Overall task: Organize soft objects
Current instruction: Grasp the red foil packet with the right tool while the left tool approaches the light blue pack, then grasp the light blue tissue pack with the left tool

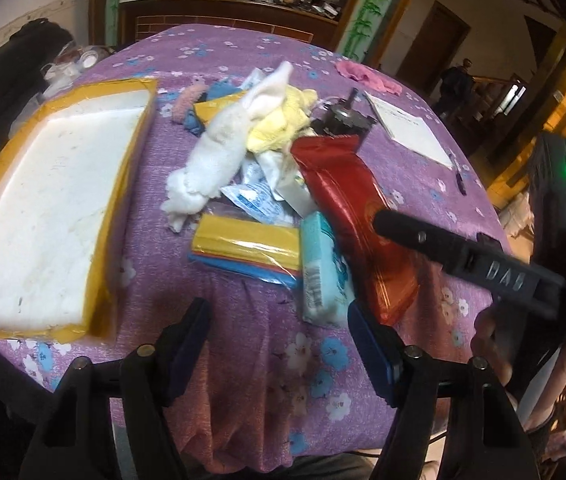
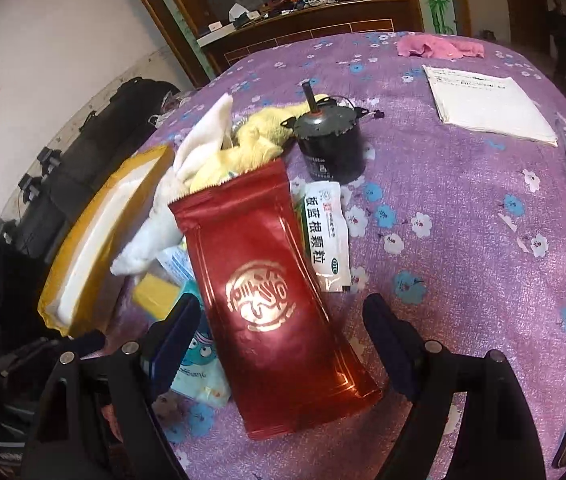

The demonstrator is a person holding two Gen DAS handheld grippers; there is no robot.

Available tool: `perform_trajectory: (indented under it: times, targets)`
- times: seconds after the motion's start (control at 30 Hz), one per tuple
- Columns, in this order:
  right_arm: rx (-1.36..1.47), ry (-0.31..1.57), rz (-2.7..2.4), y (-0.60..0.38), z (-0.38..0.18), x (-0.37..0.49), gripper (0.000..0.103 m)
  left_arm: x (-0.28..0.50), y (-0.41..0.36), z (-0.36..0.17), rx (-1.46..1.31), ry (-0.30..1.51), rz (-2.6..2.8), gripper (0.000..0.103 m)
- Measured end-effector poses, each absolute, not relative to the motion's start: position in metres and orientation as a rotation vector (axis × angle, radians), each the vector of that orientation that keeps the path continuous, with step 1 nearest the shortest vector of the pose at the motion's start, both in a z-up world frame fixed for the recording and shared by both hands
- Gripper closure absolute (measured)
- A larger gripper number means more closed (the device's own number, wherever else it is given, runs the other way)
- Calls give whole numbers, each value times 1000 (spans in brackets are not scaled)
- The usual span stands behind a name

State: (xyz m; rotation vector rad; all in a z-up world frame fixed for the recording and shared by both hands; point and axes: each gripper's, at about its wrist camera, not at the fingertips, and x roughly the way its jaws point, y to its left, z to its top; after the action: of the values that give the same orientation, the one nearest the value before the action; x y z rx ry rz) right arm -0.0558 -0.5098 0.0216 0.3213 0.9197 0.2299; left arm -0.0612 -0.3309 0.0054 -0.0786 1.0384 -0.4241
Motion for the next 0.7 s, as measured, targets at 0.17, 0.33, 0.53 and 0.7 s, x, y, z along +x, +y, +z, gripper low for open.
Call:
perform_trajectory:
  times: [0.17, 0.33, 0.53, 0.7]
  targets:
    - [295, 934, 303, -507, 14, -45, 20, -51, -362, -2, -68, 1055, -484, 43]
    - [308, 980, 322, -509, 0, -31, 20, -40, -395, -18, -36, 1103, -521, 69]
    - [293, 980, 294, -499, -13, -38, 28, -44, -387, -25, -108, 1108, -560, 88]
    - [273, 958, 248, -491, -11, -51, 42, -43, -373, -28, -152, 1111, -579, 90]
